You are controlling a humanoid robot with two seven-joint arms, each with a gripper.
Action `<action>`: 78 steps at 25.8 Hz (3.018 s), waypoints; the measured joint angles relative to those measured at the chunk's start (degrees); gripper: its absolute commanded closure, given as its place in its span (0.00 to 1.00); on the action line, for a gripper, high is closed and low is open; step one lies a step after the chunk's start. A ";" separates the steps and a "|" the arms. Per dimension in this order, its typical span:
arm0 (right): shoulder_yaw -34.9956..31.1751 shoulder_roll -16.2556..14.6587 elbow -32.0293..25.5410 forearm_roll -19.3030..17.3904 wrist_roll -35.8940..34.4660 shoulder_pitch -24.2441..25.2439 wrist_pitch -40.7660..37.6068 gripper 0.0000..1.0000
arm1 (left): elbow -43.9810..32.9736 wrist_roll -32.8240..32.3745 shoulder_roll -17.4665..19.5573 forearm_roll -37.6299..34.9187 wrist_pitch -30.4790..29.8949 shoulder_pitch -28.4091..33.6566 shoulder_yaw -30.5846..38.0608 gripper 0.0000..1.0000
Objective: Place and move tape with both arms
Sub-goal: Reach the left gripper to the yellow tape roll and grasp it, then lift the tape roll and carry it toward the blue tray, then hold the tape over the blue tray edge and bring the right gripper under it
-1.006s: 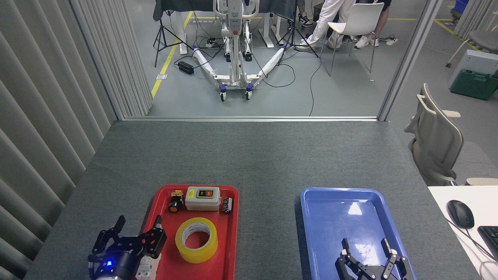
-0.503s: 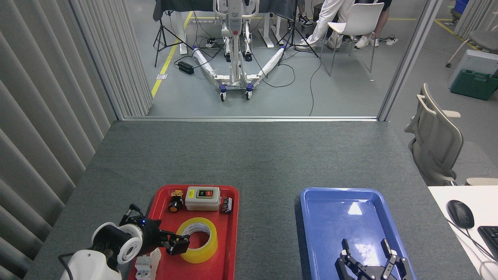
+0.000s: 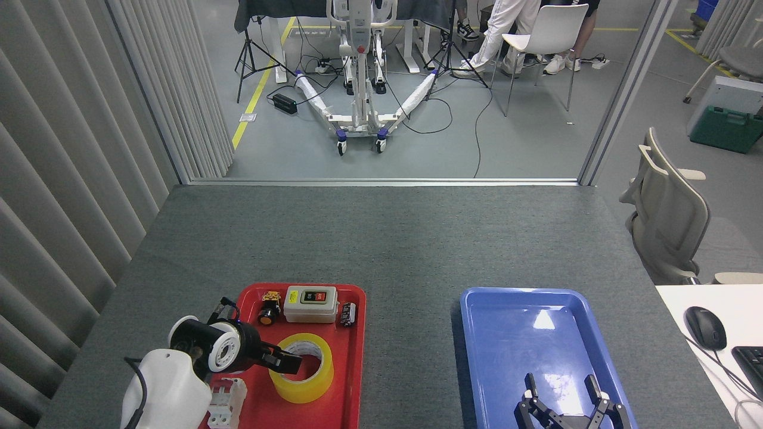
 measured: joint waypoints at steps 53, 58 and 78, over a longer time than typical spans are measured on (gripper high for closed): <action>-2.43 -6.37 -1.22 -0.94 -9.10 0.21 -22.94 0.00 | 15.92 12.30 -10.01 26.74 -31.98 -4.72 -0.98 1.00; -2.33 -10.15 -1.00 -0.99 -10.89 0.10 -38.61 0.00 | 16.88 12.29 -12.47 26.76 -32.10 -5.03 -3.11 1.00; 3.21 -9.66 3.63 -2.39 -9.77 -1.55 -51.02 0.00 | 11.45 12.72 -12.80 31.00 -32.03 -0.21 -4.60 1.00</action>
